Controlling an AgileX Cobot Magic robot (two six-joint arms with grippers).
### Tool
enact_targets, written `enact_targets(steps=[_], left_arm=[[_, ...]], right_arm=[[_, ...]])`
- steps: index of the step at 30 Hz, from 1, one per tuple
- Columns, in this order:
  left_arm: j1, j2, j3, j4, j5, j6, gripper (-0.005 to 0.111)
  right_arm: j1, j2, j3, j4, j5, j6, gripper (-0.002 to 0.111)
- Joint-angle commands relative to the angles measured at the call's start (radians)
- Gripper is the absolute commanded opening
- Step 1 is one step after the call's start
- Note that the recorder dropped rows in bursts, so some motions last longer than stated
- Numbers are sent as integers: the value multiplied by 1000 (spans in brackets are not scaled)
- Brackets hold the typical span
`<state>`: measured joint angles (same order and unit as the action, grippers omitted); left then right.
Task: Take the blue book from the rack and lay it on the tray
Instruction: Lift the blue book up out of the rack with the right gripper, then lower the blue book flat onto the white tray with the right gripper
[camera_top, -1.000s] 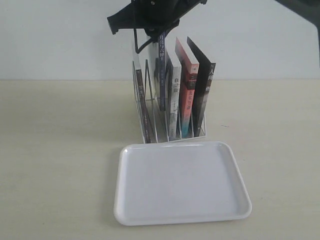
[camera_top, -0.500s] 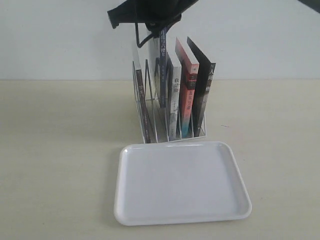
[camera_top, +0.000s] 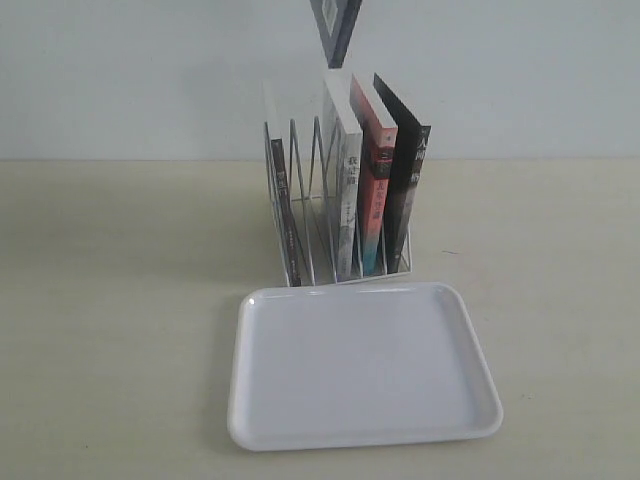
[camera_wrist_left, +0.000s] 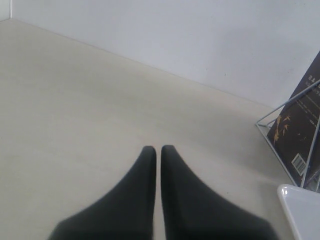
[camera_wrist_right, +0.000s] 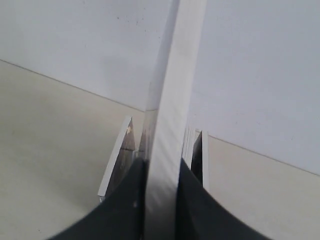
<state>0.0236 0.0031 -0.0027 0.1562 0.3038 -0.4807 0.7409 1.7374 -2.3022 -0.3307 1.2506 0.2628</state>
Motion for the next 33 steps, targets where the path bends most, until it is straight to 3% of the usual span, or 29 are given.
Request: enact_targets(steps=[1, 5, 13, 21, 27, 33], left_arm=[[2, -3, 3, 0, -13, 4, 4], [2, -3, 3, 0, -13, 4, 4], [2, -3, 3, 0, -13, 4, 4], [2, -3, 3, 0, -13, 4, 4], [2, -3, 3, 0, -13, 4, 4], [2, -3, 3, 0, -13, 4, 4]], right_arm=[[-2, -83, -13, -19, -30, -18, 0], [-2, -169, 69, -19, -30, -18, 0], [-2, -431, 510, -133, -30, 111, 0], [-2, -646, 829, -194, -30, 253, 0], [-2, -608, 979, -236, -30, 274, 0], [-2, -465, 1006, -241, -30, 273, 0]])
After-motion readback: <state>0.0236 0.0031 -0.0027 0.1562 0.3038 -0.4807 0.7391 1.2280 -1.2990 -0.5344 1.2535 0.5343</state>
